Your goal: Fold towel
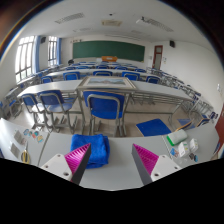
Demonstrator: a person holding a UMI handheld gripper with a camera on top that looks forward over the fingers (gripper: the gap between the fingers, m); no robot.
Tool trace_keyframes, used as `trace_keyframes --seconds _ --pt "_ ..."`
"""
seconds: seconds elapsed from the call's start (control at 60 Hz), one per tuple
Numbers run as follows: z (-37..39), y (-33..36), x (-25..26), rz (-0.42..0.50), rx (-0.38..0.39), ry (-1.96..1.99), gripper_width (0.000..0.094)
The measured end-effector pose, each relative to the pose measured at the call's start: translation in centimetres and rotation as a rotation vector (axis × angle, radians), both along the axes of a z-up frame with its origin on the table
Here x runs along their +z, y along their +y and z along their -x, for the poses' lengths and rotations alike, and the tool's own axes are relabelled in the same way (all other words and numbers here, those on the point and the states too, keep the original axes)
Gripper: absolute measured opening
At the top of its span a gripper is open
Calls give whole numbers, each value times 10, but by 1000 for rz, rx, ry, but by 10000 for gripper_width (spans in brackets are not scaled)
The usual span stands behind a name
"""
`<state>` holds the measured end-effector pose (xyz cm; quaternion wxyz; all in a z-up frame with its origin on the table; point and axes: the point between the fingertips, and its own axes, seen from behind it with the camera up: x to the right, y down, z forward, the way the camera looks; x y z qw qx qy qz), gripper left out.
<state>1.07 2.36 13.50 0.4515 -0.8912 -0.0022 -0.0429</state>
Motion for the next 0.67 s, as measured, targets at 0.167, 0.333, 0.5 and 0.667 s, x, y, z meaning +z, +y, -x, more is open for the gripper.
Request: trace_keyframes --seconds 0.167,0.333,0.5,0.667 --pt "34 -63 44 -44 -23 2 848" --pt "62 -127 73 -72 -36 -32 851" --pt "77 -173 86 -73 -32 -44 853" --pt "82 -188 104 -119 -34 -54 852"
